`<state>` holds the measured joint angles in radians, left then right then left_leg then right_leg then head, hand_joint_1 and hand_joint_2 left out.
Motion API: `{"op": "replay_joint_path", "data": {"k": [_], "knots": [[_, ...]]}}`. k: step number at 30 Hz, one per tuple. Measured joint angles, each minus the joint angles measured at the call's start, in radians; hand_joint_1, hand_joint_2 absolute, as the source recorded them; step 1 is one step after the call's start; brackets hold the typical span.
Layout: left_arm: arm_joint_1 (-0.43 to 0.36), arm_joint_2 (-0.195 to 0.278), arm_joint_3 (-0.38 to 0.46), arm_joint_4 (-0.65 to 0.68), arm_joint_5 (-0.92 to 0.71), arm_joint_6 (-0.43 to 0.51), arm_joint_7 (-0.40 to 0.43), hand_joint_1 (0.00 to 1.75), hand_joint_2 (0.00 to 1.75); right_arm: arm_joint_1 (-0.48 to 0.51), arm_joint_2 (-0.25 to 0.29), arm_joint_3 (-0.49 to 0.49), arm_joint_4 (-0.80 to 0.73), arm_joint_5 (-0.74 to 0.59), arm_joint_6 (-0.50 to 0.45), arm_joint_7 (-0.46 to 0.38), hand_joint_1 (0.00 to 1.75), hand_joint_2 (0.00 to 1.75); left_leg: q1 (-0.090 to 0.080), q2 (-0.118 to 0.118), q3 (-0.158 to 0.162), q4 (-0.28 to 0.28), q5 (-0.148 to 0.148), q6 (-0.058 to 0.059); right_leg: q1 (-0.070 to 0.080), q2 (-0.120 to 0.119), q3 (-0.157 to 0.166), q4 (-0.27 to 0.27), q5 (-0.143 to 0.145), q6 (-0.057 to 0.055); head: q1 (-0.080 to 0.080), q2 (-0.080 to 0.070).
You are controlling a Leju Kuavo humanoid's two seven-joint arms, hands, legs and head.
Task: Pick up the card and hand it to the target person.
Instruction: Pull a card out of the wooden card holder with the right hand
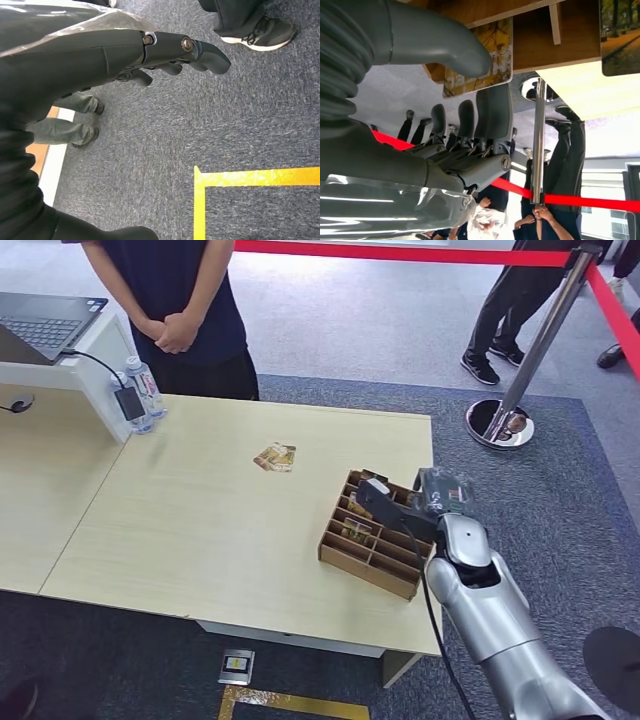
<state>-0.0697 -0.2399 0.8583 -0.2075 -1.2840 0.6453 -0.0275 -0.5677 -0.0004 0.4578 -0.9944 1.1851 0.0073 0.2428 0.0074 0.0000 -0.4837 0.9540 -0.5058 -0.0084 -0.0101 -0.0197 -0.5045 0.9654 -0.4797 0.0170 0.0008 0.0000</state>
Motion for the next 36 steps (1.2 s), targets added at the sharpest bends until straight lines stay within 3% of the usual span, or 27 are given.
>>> {"op": "replay_joint_path", "data": {"k": [7, 18, 36], "knots": [[0.000, 0.000, 0.000, 0.000, -0.002, -0.004, 0.000, 0.00, 1.75, 0.007, 0.000, -0.001, -0.010, 0.000, 0.003, 0.003, 1.06, 1.75, 0.000, 0.000, 0.000, 0.000, 0.000, 0.000, 0.000, 0.000, 0.000, 0.000, 0.000, 0.000, 0.000, 0.000], [0.000, 0.000, 0.000, 0.000, -0.006, -0.006, 0.001, 0.00, 1.75, 0.009, 0.000, -0.005, -0.009, 0.001, 0.008, 0.003, 1.74, 1.75, 0.000, 0.000, 0.000, 0.000, 0.002, 0.000, 0.000, 0.000, 0.000, 0.000, 0.002, 0.000, 0.000, 0.000], [0.000, 0.000, 0.000, 0.000, -0.006, -0.007, 0.001, 0.00, 1.75, 0.009, -0.007, -0.006, -0.039, 0.000, 0.019, -0.013, 1.75, 1.75, 0.000, 0.000, -0.001, 0.000, 0.004, 0.000, 0.000, 0.000, 0.000, 0.000, 0.004, 0.000, 0.000, 0.000]]}}
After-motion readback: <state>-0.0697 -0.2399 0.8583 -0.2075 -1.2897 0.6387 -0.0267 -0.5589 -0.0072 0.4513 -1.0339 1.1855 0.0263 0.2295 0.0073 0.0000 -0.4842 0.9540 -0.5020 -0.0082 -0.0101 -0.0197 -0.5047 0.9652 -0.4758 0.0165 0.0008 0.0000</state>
